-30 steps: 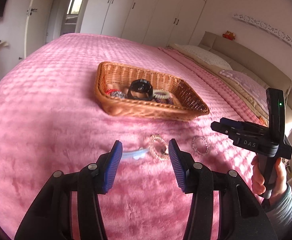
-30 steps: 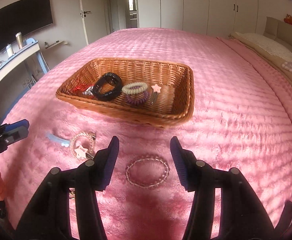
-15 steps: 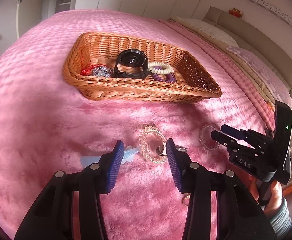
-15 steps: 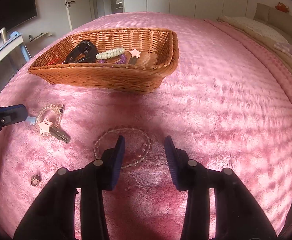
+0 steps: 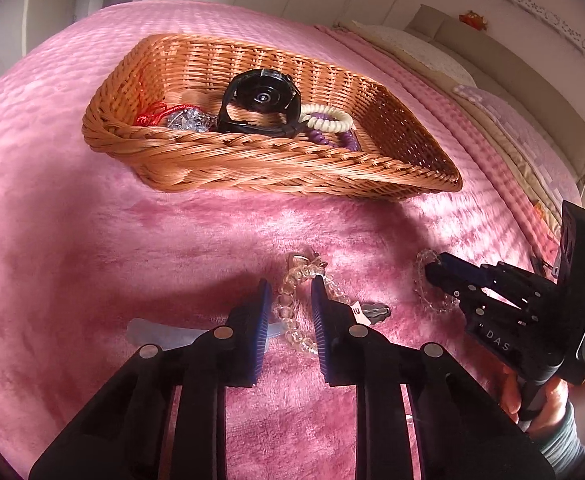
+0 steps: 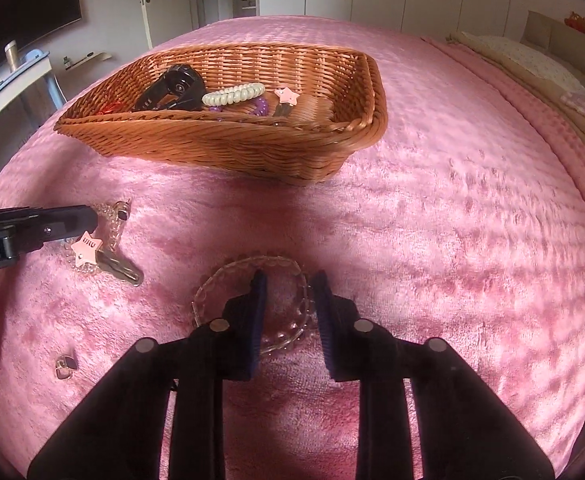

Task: Organize jewelry
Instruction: 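Grasp a clear bead bracelet with the left tool while the right tool grasps another bead bracelet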

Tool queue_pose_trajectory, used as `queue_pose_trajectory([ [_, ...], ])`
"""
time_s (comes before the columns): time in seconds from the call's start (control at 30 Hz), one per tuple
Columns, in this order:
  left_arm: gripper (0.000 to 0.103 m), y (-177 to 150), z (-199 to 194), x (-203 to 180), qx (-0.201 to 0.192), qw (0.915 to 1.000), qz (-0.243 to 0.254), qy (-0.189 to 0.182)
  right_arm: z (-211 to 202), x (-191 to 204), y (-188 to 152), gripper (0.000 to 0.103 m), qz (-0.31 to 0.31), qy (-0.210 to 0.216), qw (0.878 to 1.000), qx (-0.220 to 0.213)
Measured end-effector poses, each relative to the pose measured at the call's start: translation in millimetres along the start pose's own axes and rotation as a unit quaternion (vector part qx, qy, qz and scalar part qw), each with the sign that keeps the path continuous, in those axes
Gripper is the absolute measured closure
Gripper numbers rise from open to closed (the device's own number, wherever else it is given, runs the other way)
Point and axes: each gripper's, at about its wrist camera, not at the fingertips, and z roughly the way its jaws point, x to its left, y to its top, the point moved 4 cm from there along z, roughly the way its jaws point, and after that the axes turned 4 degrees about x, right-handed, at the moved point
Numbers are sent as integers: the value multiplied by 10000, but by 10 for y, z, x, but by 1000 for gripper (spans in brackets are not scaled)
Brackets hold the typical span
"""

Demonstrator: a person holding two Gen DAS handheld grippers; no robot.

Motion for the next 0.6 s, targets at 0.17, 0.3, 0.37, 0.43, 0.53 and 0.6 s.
queue_pose_trajectory([
  [0.17,94,-23,-24,3,-44,10000,-6,-7,-42,22,-28,97,-40,33,10000,-40],
  [0.3,96,-54,-118,-39,-235,9997,75,45,-113,12,-53,97,49,149,9998,-88],
  [0.37,96,-67,-194,-62,-370,9992,129,104,-169,16,-60,97,95,187,9997,-136],
  [0.43,96,-76,-290,-89,-513,9985,170,117,-236,34,-61,97,130,244,9994,-193],
  [0.53,96,-90,-462,-140,-731,9971,207,35,-382,119,-71,97,89,329,9989,-336],
  [0.6,96,-98,-584,-189,-876,9958,250,-14,-482,184,-71,97,75,425,9982,-405],
])
